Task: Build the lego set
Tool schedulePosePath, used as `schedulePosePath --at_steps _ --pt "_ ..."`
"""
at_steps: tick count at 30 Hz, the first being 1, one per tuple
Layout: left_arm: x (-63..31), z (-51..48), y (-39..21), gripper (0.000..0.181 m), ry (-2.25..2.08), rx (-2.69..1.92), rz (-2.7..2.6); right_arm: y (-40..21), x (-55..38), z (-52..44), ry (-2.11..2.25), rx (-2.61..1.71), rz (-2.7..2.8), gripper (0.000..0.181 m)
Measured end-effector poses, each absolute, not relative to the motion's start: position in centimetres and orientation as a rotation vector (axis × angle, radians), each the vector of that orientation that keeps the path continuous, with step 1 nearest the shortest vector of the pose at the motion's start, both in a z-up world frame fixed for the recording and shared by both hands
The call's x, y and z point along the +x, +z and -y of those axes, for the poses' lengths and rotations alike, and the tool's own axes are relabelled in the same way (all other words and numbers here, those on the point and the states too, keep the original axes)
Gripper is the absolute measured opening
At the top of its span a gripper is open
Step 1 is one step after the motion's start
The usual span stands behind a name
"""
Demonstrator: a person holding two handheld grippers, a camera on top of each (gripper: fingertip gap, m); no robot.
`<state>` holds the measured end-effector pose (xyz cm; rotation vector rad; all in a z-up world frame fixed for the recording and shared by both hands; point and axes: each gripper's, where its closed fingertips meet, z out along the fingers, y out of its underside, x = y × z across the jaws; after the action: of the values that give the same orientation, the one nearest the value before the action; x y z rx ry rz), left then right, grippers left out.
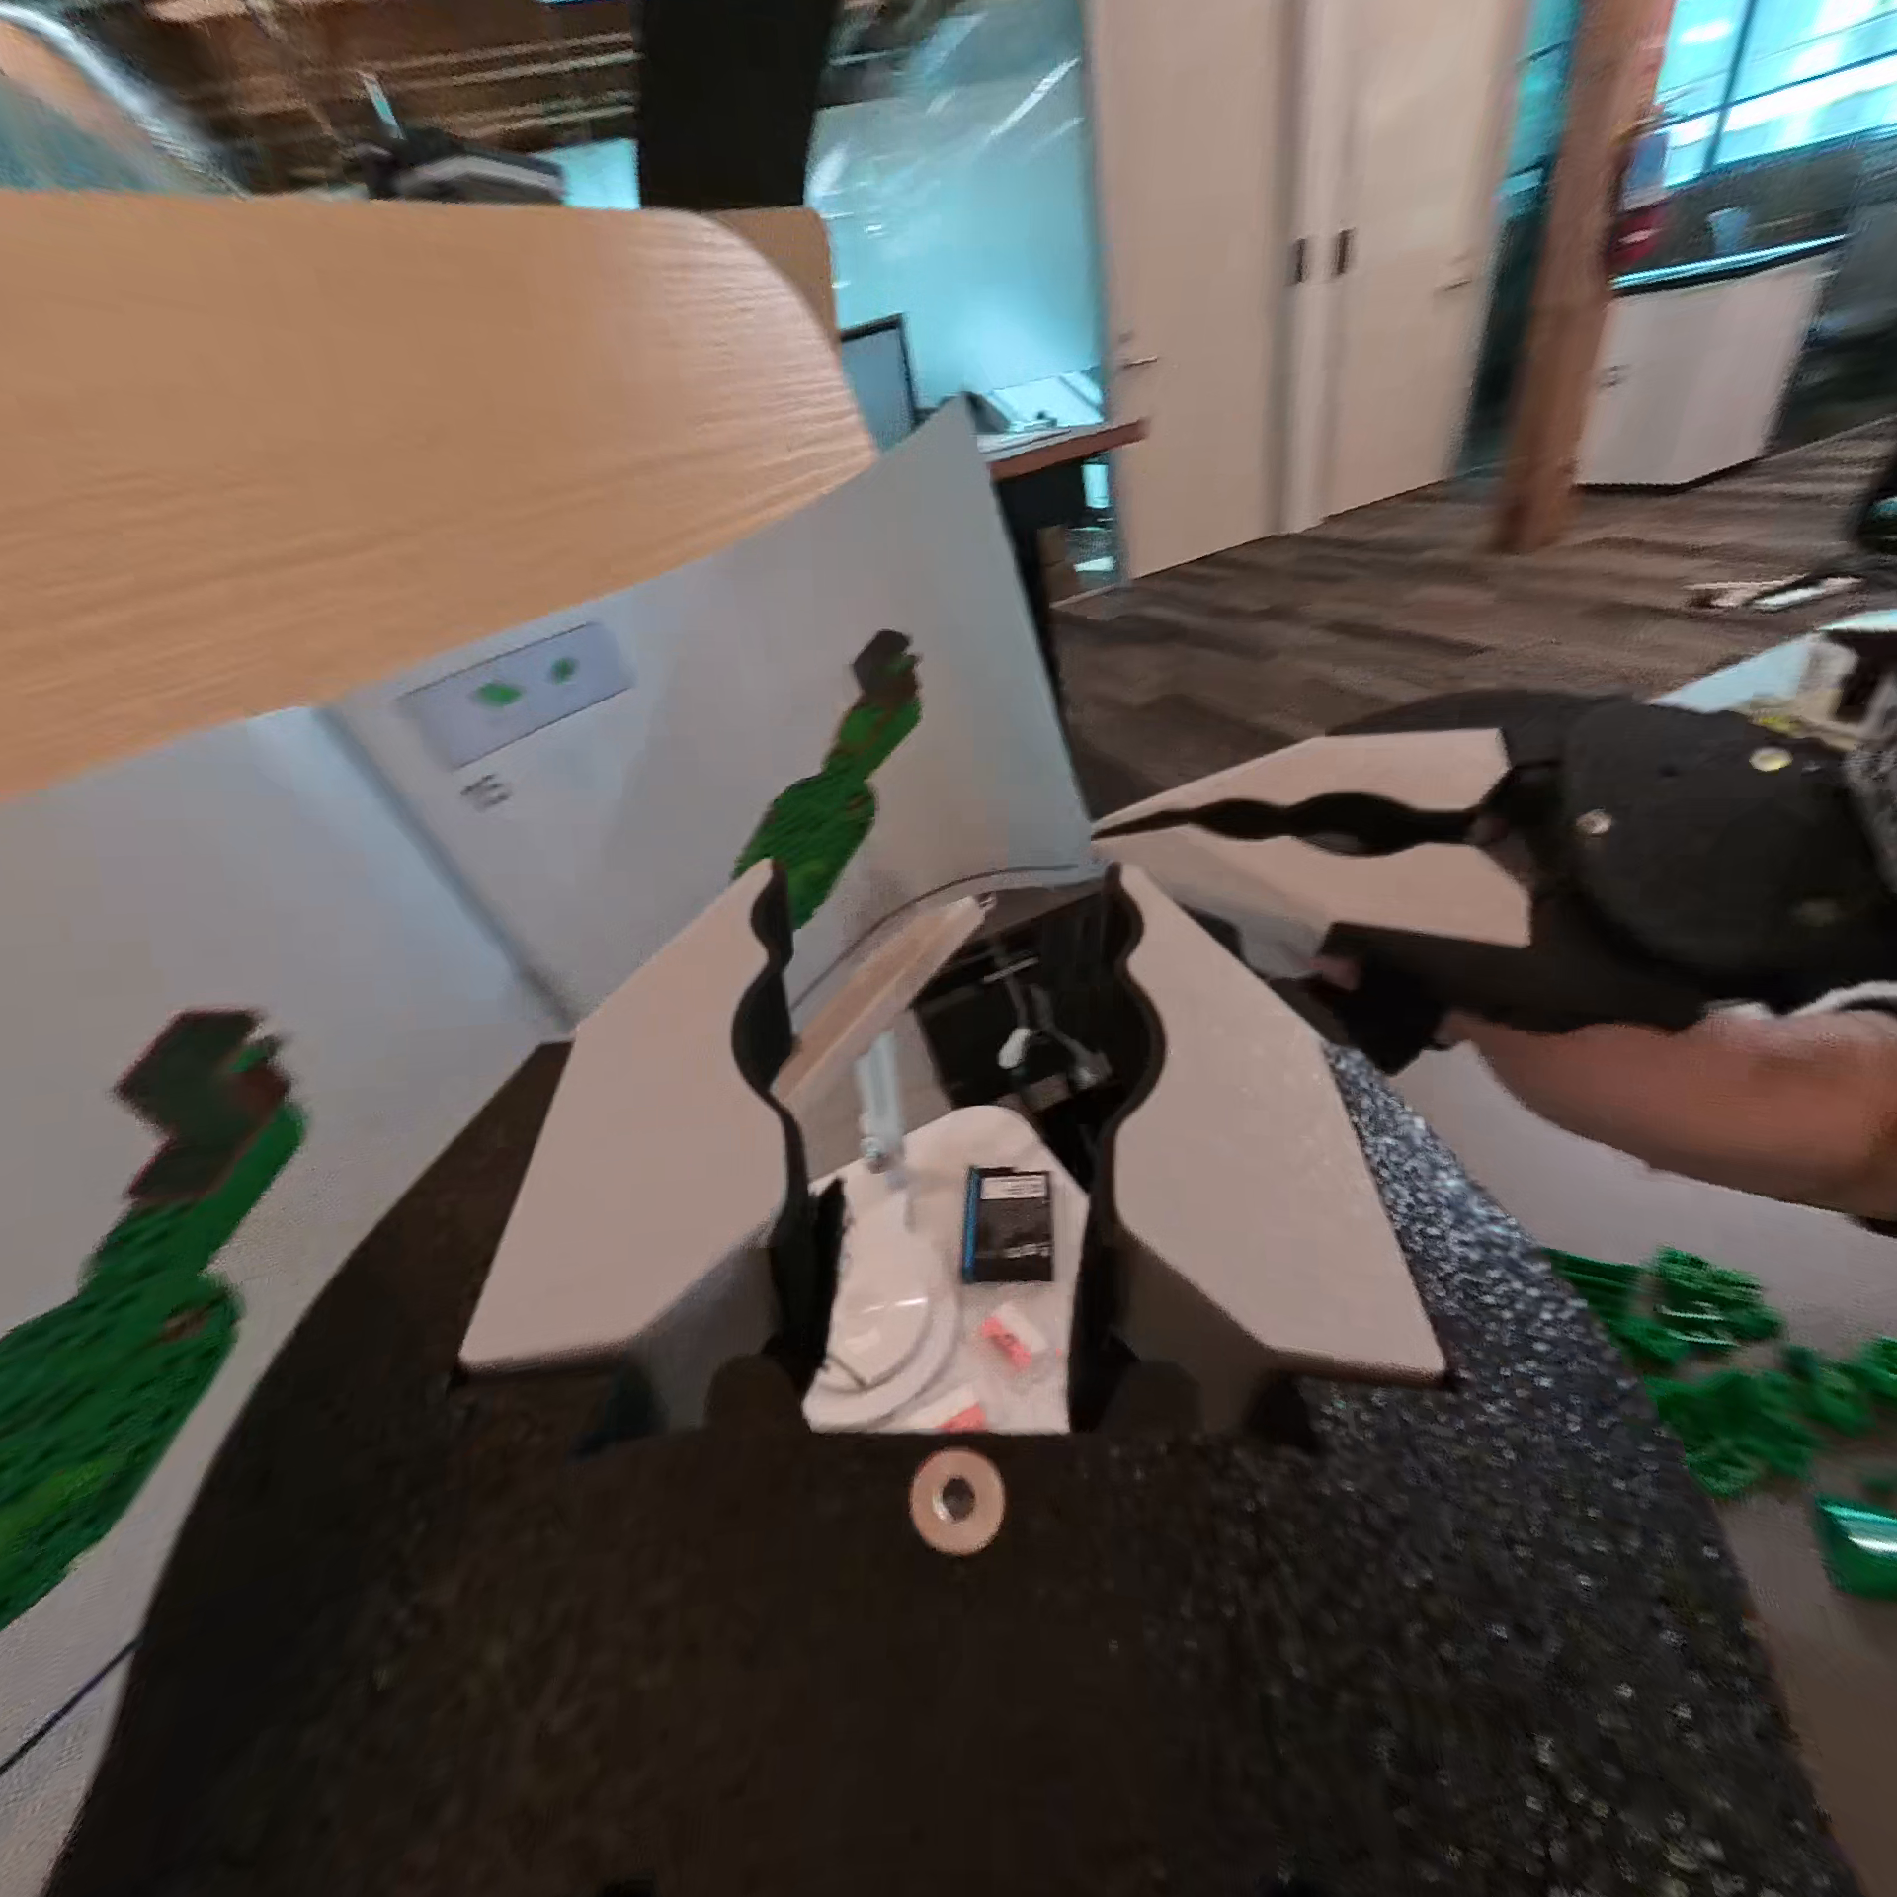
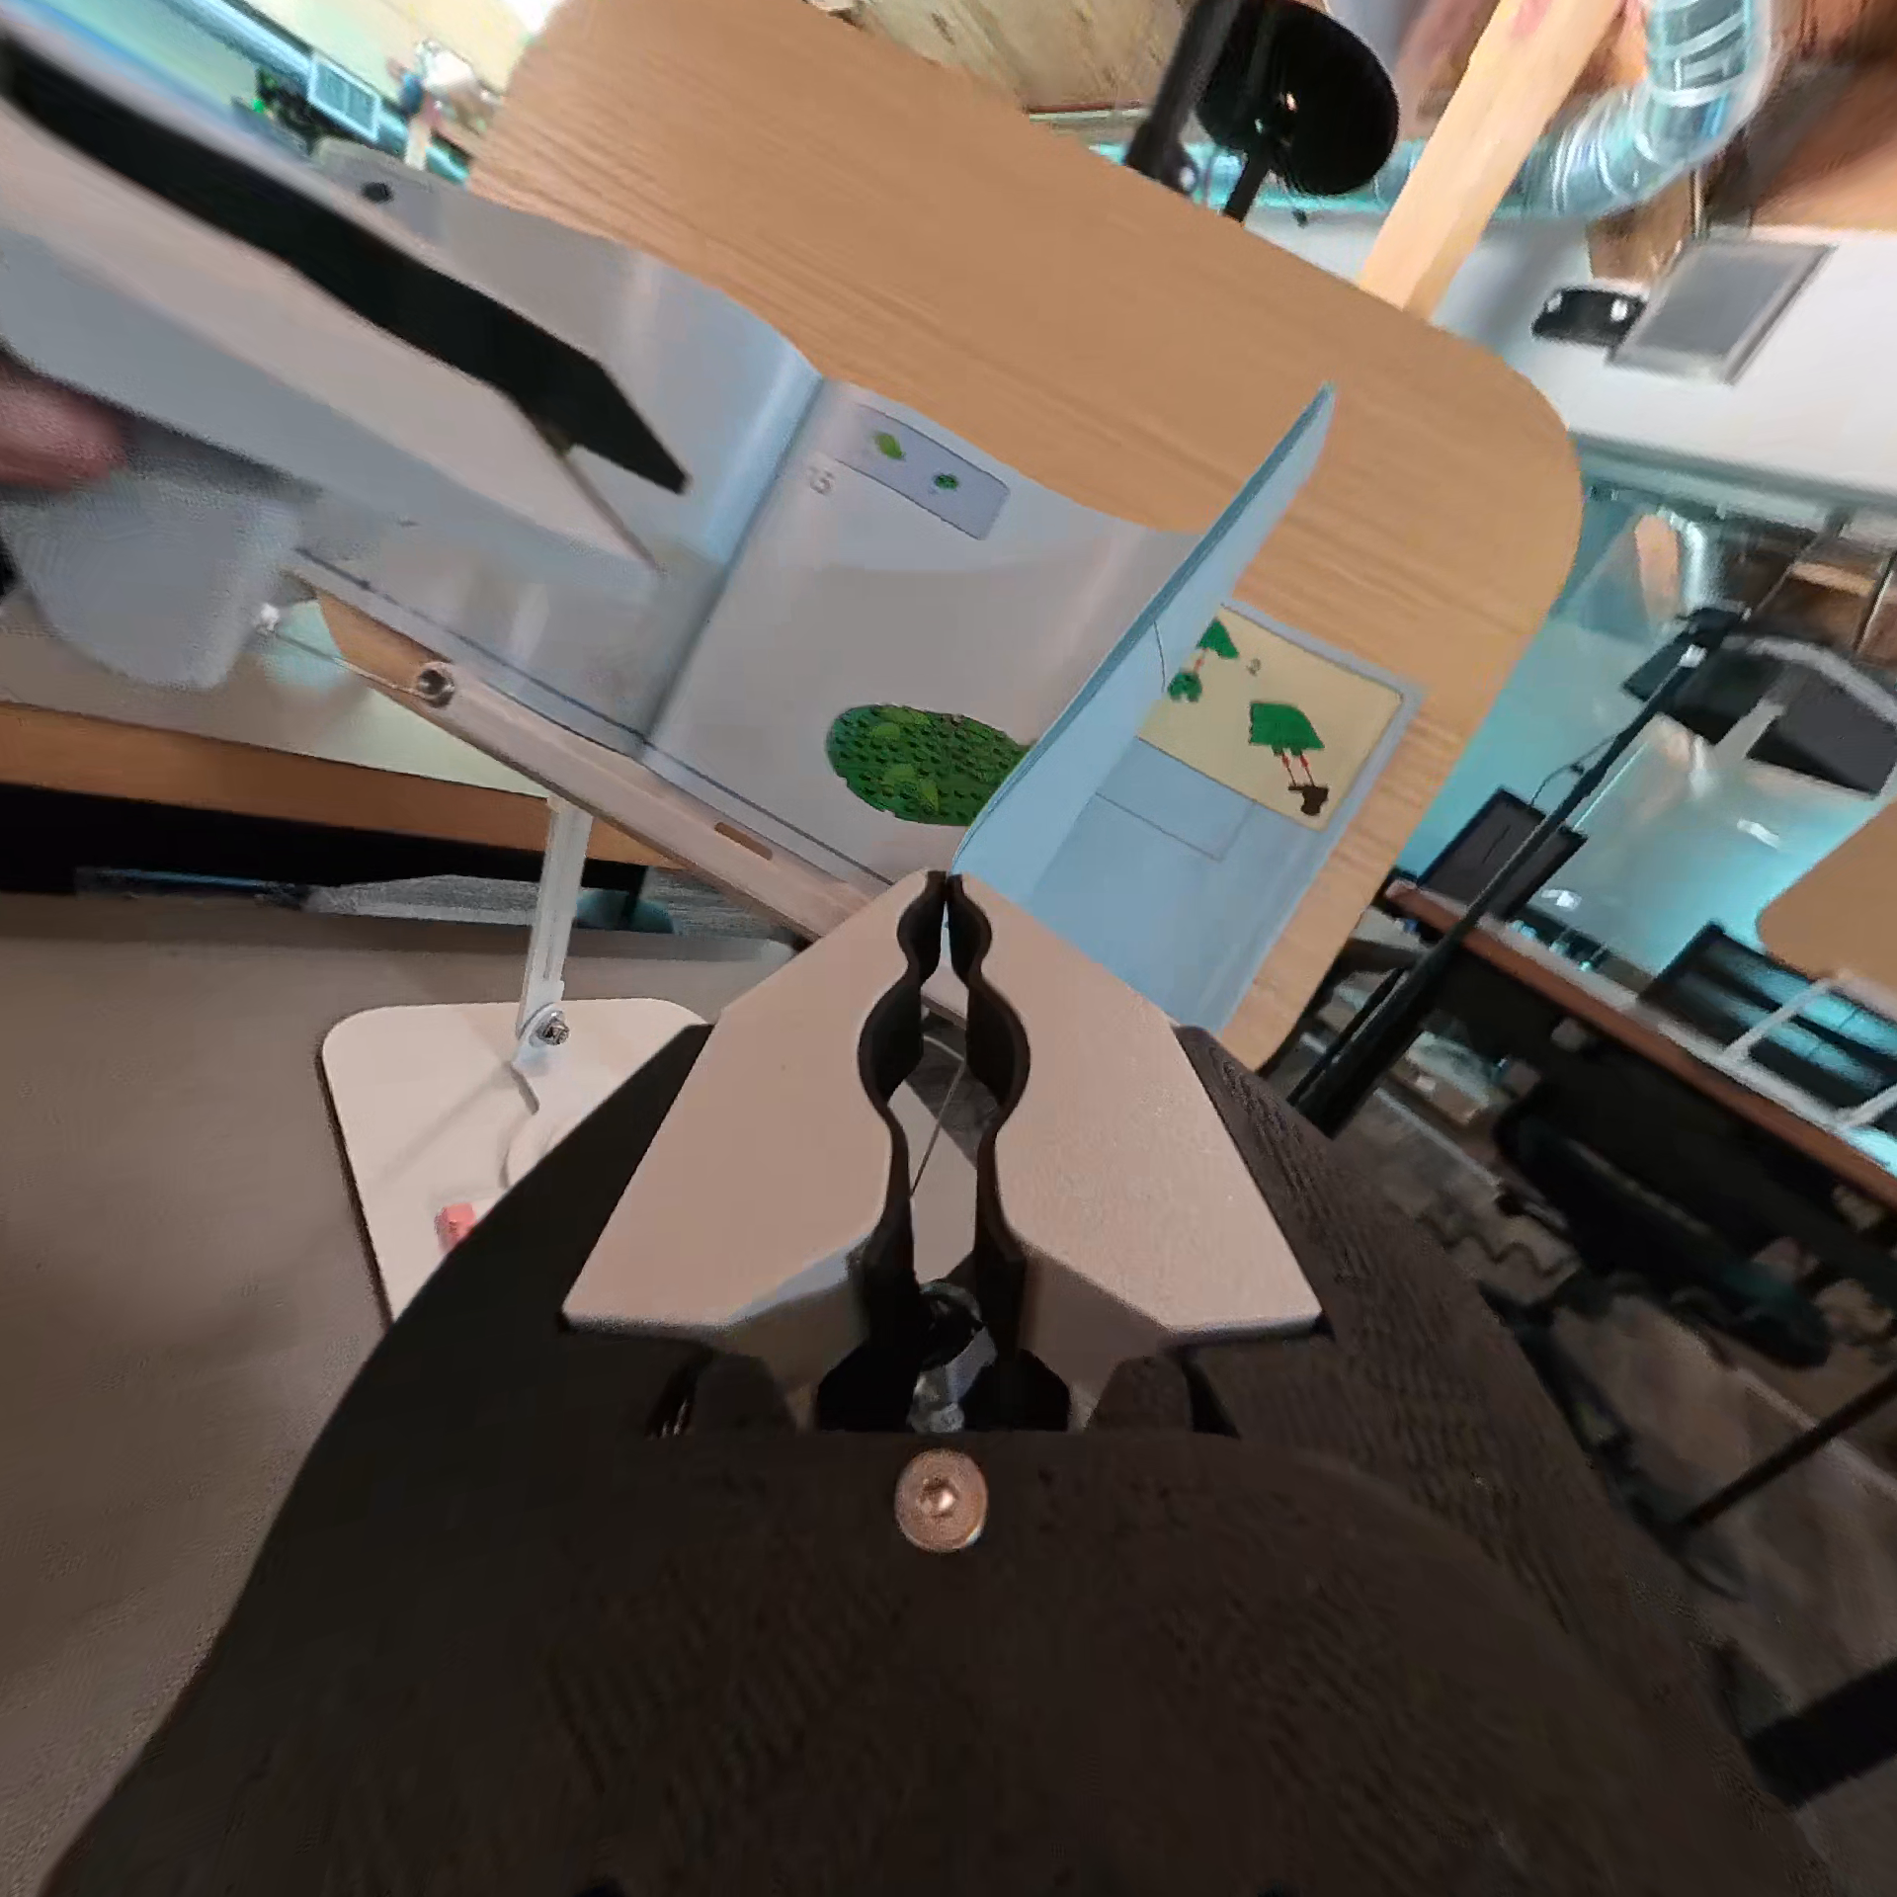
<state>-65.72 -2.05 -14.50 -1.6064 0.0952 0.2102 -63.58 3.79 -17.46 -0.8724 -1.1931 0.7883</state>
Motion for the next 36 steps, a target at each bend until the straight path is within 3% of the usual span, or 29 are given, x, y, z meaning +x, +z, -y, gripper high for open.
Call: schedulePosePath --at_steps 6,14,25,36 --pt "-64.1 0.6 -13.1 0.064 0.128 -1.569 -0.122 -17.5 -63.3 -1.4 0.698 -0.724 1.275 0.0" --pt "-62.7 0.1 -13.8 0.021 -0.152 -1.518 -0.143 -17.4 -62.4 0.3 0.635 -0.581 1.323 0.0" --pt "-62.3 -0.3 -15.3 0.001 -0.225 -1.526 -0.158 -17.6 -62.6 0.8 0.646 -0.57 1.34 0.0" --pt "-61.4 0.0 -15.3 0.0 -0.376 -1.5 -0.198 -17.7 -62.0 1.1 0.684 -0.554 1.354 0.004"
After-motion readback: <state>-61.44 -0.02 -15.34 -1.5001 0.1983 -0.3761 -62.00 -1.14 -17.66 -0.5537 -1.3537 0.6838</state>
